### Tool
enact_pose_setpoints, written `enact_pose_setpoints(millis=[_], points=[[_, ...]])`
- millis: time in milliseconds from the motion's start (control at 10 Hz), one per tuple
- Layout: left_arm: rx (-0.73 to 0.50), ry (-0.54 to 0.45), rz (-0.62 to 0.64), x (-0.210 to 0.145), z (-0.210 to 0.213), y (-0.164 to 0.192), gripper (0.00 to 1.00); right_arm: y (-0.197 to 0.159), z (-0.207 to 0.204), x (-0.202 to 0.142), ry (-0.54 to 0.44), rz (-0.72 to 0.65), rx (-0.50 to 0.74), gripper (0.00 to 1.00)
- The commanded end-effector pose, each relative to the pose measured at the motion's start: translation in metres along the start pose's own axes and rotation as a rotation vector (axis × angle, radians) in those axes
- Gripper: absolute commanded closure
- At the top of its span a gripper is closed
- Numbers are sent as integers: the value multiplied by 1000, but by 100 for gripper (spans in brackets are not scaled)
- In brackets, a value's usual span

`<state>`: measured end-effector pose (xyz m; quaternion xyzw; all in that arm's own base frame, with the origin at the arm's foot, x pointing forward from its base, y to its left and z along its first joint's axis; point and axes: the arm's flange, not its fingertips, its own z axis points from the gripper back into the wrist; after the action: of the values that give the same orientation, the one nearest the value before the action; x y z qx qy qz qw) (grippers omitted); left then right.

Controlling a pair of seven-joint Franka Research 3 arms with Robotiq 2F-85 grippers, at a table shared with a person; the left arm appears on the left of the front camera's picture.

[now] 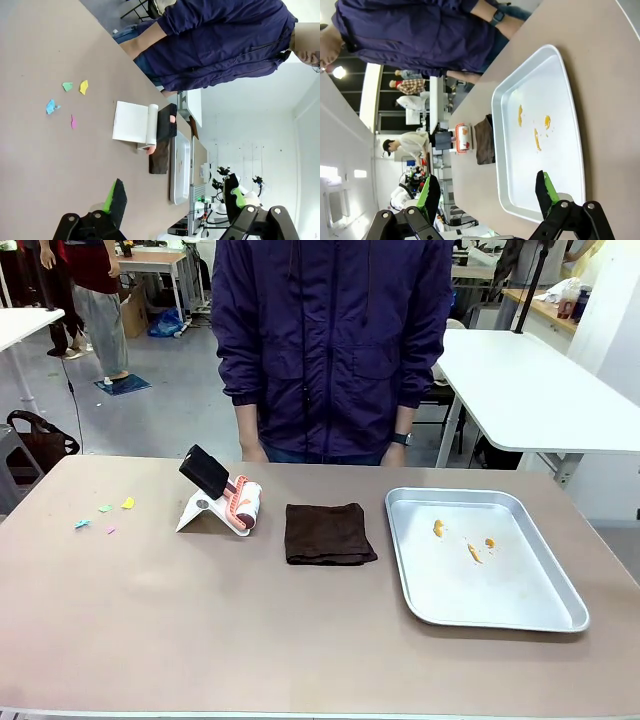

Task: Clean the surface of the table.
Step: Hold the Lint Roller with your left hand and the towel with your right hand.

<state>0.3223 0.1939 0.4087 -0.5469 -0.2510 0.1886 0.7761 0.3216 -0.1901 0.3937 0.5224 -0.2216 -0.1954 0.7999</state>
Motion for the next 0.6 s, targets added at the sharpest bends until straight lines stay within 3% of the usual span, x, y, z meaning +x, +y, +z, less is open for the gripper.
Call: enact_pose_setpoints(millis=[0, 100, 300, 500], points=[[-9, 5, -14, -1, 2, -1, 0, 4, 4, 1, -11, -15, 14, 0], [0, 0, 0, 0, 0, 0, 0, 0, 0, 0, 0, 0, 0, 0], [120, 72, -110, 22, -2, -23, 0, 54, -37, 0, -13, 113, -253, 0], [177, 183, -266, 34, -34, -70, 0, 114, -92, -8, 69, 263, -357, 0]])
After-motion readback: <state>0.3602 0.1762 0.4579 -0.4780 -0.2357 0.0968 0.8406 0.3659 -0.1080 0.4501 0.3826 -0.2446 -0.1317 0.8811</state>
